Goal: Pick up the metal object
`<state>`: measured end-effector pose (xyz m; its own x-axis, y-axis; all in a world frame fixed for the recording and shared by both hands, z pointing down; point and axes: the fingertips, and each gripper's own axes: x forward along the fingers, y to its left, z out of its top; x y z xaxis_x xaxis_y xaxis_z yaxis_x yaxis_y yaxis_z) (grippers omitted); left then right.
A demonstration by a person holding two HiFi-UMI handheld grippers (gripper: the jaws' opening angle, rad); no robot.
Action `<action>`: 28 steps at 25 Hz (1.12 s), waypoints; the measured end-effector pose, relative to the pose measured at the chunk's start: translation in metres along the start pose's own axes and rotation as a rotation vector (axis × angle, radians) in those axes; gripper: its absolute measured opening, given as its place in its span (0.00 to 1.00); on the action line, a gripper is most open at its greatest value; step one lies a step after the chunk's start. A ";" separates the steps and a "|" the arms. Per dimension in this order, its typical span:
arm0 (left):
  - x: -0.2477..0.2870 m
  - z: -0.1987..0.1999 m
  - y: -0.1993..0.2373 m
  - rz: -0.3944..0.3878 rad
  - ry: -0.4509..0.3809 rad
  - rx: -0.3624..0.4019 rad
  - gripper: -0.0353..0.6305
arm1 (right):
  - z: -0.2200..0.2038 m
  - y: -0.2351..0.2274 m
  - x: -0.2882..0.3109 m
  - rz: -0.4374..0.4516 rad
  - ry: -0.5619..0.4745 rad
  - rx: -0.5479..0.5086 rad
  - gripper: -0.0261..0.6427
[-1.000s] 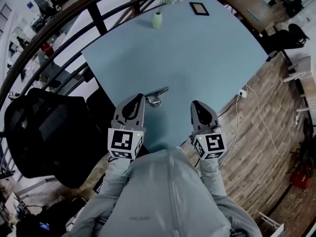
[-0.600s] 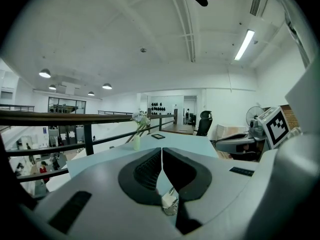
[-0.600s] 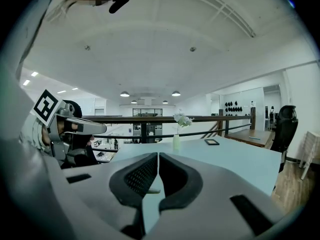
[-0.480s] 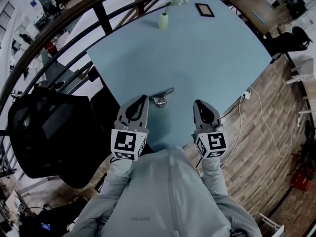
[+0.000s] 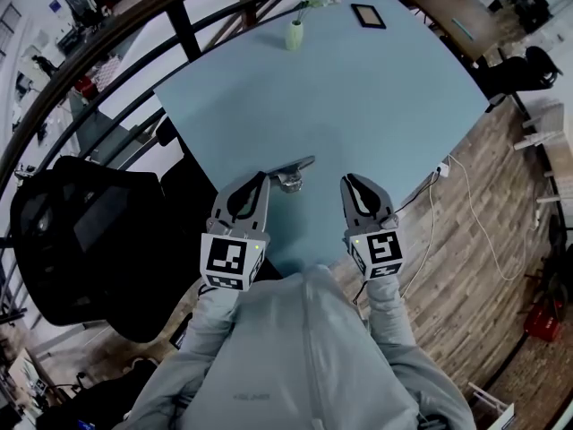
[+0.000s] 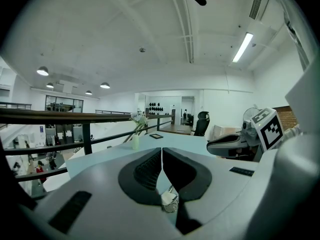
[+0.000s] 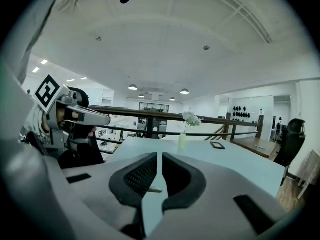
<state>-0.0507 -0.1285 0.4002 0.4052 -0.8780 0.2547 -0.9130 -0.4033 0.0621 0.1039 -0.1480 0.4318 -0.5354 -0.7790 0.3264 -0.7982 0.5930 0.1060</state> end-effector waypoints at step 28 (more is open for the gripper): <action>-0.008 -0.030 0.019 0.074 0.043 -0.075 0.10 | -0.041 0.060 0.065 0.213 0.103 0.130 0.50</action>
<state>-0.0726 -0.1216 0.4279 0.3356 -0.8923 0.3020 -0.9420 -0.3160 0.1130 0.0320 -0.1547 0.4984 -0.6697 -0.6104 0.4229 -0.7025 0.7054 -0.0945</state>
